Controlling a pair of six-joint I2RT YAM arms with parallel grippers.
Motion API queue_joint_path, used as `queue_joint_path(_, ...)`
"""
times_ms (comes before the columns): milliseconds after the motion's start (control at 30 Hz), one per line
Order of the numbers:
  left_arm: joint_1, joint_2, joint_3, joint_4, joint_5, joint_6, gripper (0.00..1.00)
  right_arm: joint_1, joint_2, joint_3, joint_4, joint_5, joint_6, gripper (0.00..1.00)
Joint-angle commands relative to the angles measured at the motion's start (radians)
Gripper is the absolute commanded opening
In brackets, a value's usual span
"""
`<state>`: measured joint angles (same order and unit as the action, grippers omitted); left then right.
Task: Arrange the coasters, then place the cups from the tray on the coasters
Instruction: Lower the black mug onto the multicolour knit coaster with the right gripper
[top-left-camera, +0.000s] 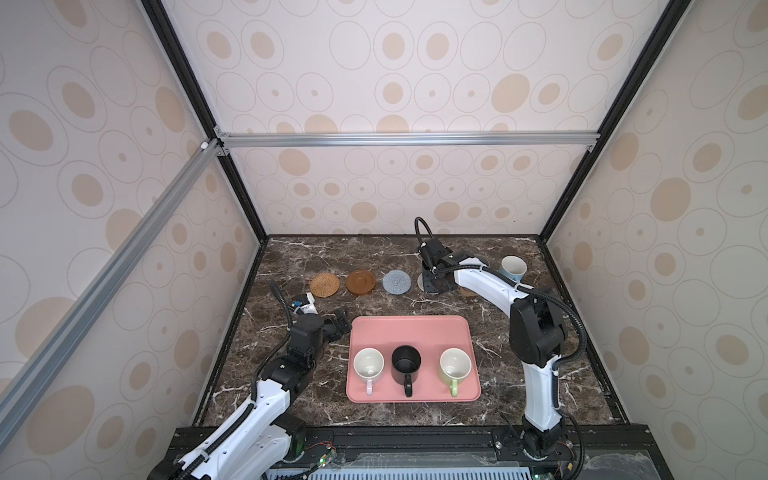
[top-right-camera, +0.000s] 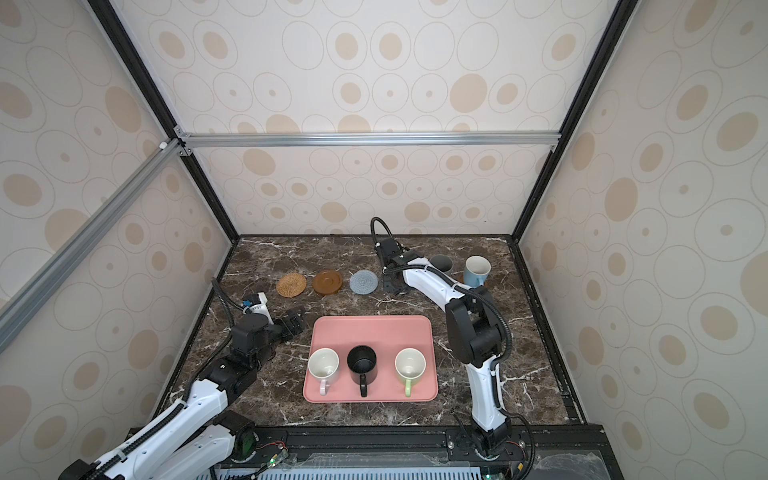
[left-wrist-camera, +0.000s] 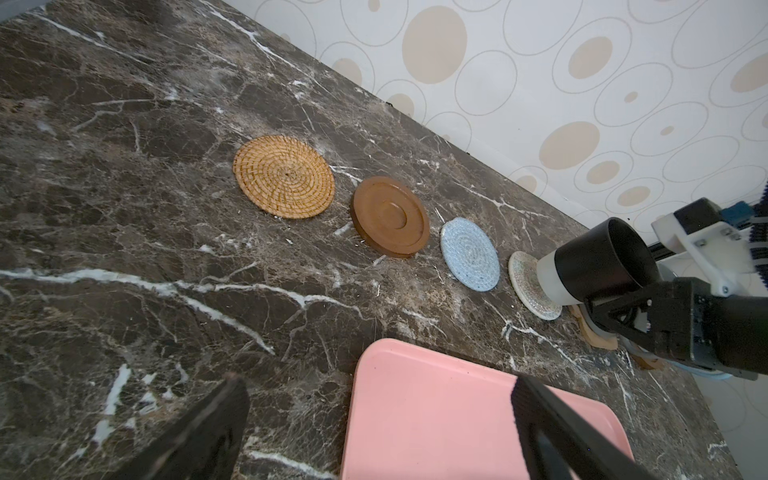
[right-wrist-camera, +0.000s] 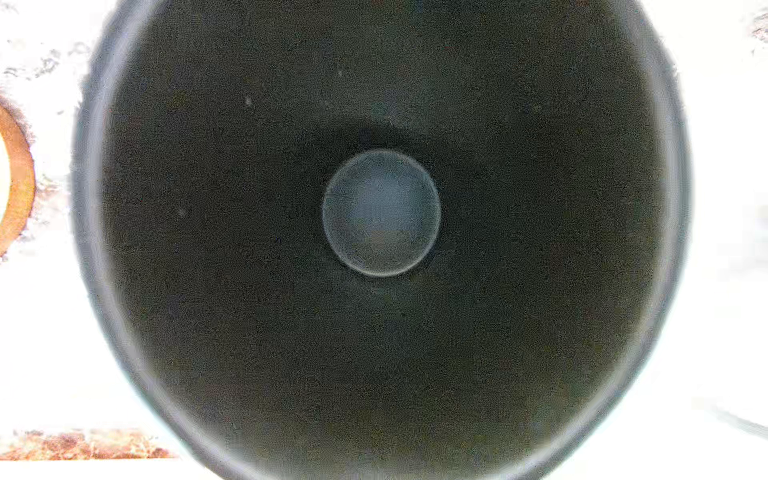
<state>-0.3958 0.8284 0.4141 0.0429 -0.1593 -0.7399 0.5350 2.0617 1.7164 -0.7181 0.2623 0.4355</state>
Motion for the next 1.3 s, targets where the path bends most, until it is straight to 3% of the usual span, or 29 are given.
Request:
queue_joint_path(0,-0.006,-0.002,0.041,-0.003,-0.005,0.019,1.00,-0.006,0.004,0.034,0.049,0.024,-0.005,0.11)
queue_joint_path(1000,-0.006,-0.033,0.032,-0.025,-0.020,0.011,1.00,-0.021,0.048,0.001,0.072,0.001,-0.001,0.12)
queue_joint_path(1267,-0.006,-0.035,0.032,-0.025,-0.019,0.008,1.00,-0.023,0.047,-0.003,0.056,0.005,0.002,0.20)
